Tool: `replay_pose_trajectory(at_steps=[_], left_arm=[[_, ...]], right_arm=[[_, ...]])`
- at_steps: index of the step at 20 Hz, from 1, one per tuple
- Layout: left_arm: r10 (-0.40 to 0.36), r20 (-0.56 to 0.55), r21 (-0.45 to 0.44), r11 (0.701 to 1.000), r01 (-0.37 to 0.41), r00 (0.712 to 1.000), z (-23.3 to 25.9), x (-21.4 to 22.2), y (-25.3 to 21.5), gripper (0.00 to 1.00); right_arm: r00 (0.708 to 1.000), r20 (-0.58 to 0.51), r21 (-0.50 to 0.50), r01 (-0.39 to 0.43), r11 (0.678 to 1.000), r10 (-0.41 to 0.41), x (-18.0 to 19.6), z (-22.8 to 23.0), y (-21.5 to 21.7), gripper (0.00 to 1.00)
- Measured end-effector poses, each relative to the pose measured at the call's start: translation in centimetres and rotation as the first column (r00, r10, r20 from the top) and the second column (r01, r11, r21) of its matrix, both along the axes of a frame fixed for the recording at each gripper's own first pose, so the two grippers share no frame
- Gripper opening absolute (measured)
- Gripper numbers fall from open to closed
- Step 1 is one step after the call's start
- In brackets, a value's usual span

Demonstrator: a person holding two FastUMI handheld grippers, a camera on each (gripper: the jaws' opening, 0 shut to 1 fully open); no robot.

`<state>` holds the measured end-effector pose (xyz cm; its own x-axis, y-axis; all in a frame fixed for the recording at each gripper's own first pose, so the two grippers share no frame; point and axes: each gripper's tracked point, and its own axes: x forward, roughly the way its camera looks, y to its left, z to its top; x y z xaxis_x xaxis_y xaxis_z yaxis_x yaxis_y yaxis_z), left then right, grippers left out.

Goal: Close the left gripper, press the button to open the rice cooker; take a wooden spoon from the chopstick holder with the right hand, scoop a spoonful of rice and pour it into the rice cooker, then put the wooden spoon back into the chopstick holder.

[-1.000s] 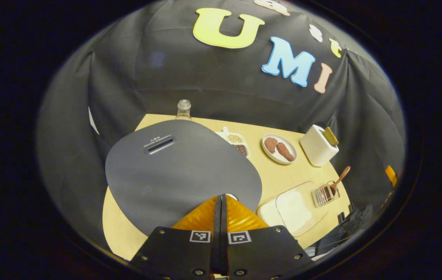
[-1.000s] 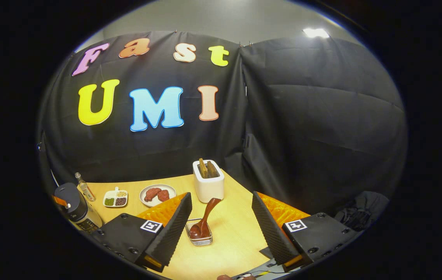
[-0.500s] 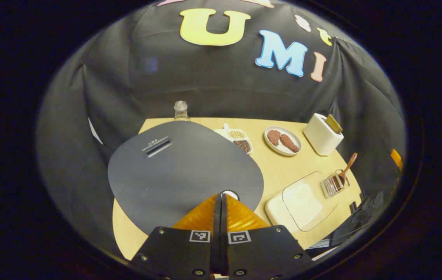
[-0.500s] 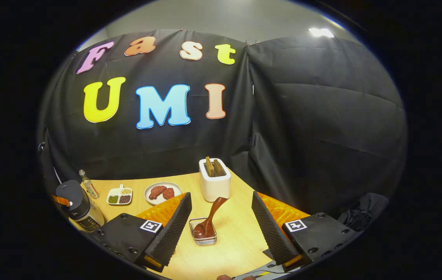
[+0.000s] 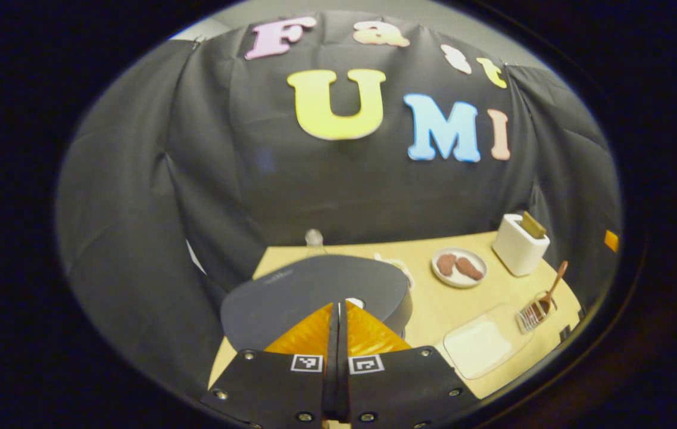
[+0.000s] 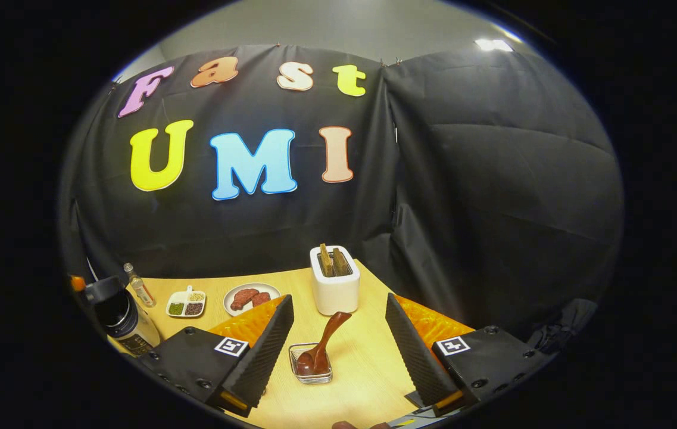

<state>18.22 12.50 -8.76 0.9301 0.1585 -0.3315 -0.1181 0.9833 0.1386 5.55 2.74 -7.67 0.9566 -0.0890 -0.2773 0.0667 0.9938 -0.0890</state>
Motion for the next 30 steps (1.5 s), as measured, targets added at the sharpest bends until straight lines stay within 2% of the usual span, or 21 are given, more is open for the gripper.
replay_pose_trajectory(at_steps=[2, 4, 5, 7, 9, 14, 16, 19, 22, 26, 30], left_arm=[[0.020, 0.117, 0.008, 1.000, -0.021, 0.993, 5.0, -0.6, 0.2, 0.00], [0.038, 0.192, -0.021, 0.999, -0.034, 0.981, 8.3, -2.1, -0.1, 0.03], [0.040, 0.221, -0.032, 0.999, -0.034, 0.974, 9.5, -2.7, -0.2, 0.01], [0.041, 0.255, -0.024, 0.999, -0.036, 0.966, 10.4, -4.4, -0.4, 0.00], [0.075, 0.263, 0.001, 0.997, -0.078, 0.962, 10.3, -6.0, 0.4, 0.00], [0.167, 0.241, -0.036, 0.986, -0.164, 0.956, 8.3, -8.5, 0.6, 0.92], [0.162, 0.253, -0.067, 0.987, -0.149, 0.954, 8.6, -9.3, -0.8, 0.92], [0.205, 0.238, -0.047, 0.979, -0.199, 0.949, 7.6, -10.1, -0.9, 0.92], [0.238, 0.201, -0.067, 0.971, -0.229, 0.950, 6.6, -11.1, -1.8, 0.93], [0.299, 0.164, -0.073, 0.954, -0.291, 0.940, 5.5, -12.5, -2.0, 0.92], [0.346, 0.124, -0.062, 0.938, -0.341, 0.930, 4.4, -13.7, -2.7, 0.92]], right_arm=[[1.000, -0.010, 0.023, -0.003, 1.000, 0.004, 0.8, -0.5, -0.2, 0.99], [1.000, -0.022, 0.035, -0.012, 0.999, 0.013, 1.6, -1.1, -0.4, 0.99], [0.999, -0.030, 0.036, -0.016, 0.999, 0.017, 2.2, -1.4, -0.5, 0.99], [0.999, -0.048, 0.048, -0.023, 0.999, 0.026, 3.0, -2.3, -0.8, 0.99], [0.997, -0.073, 0.070, -0.030, 0.997, 0.035, 4.3, -3.1, -0.8, 0.98], [0.987, -0.149, 0.116, -0.049, 0.992, 0.066, 7.1, -6.2, -1.0, 0.98], [0.978, -0.191, 0.133, -0.063, 0.989, 0.088, 7.9, -7.7, -1.0, 0.98], [0.960, -0.242, 0.201, -0.090, 0.976, 0.139, 9.3, -10.0, -0.7, 0.99], [0.942, -0.301, 0.266, -0.071, 0.961, 0.152, 10.5, -12.7, -1.0, 0.98], [0.892, -0.421, 0.330, -0.015, 0.944, 0.162, 11.3, -17.9, -1.6, 0.98], [0.844, -0.499, 0.410, 0.030, 0.912, 0.197, 12.2, -22.6, -0.9, 0.98]])
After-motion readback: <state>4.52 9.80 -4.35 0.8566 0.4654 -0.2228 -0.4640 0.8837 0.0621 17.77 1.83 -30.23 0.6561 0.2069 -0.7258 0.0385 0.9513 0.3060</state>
